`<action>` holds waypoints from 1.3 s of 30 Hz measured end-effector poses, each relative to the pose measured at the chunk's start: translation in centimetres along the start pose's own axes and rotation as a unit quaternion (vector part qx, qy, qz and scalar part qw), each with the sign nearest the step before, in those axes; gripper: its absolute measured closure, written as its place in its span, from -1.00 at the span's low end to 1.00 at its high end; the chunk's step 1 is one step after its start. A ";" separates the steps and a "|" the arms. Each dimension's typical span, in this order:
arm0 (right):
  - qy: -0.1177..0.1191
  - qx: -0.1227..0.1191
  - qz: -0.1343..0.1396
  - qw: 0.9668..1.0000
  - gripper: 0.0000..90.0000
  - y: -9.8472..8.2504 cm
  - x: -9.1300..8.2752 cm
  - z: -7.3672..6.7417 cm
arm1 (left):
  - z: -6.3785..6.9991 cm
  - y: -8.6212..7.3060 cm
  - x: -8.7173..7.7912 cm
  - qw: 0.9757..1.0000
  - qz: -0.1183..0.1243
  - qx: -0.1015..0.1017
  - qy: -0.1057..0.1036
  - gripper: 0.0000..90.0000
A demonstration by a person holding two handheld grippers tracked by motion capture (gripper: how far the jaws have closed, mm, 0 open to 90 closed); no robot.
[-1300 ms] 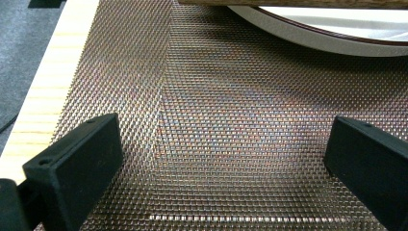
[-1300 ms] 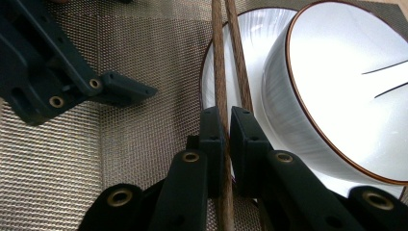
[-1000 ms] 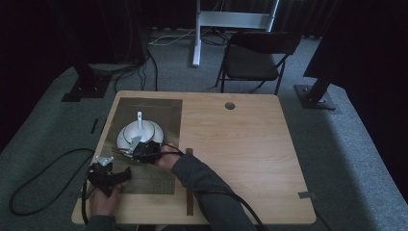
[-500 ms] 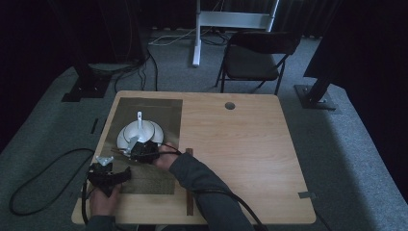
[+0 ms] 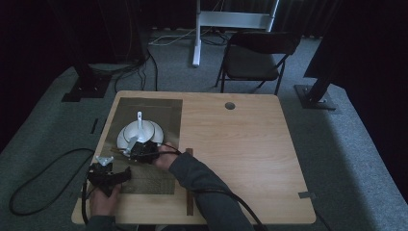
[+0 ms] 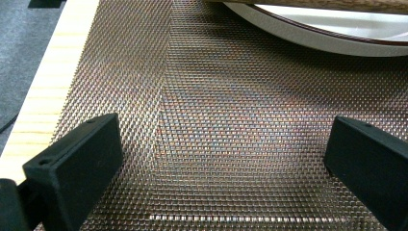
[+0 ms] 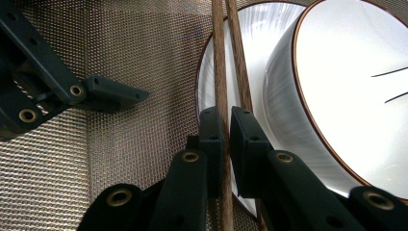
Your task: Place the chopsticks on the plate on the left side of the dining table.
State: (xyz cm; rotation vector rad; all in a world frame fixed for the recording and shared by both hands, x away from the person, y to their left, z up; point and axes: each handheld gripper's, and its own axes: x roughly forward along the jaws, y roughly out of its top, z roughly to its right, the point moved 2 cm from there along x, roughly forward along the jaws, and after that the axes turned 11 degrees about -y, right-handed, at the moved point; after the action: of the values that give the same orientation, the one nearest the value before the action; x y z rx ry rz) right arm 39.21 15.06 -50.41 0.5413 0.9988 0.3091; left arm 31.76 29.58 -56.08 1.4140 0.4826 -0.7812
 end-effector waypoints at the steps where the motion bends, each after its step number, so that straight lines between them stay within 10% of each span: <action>1: 0.000 0.000 0.000 1.000 0.86 0.0 0.0 0.0 | 0.0 0.0 0.0 1.000 0.000 0.000 0.000 -1.00; 39: 0.005 0.021 -0.002 1.000 0.46 -1.3 -0.1 1.0 | 0.0 0.0 0.0 1.000 0.000 0.000 0.000 -1.00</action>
State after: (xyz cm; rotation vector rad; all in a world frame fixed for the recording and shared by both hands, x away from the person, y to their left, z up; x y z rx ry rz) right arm 39.99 13.62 -50.65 0.5767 1.0169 0.2879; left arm 31.76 29.58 -56.09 1.4137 0.4824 -0.7808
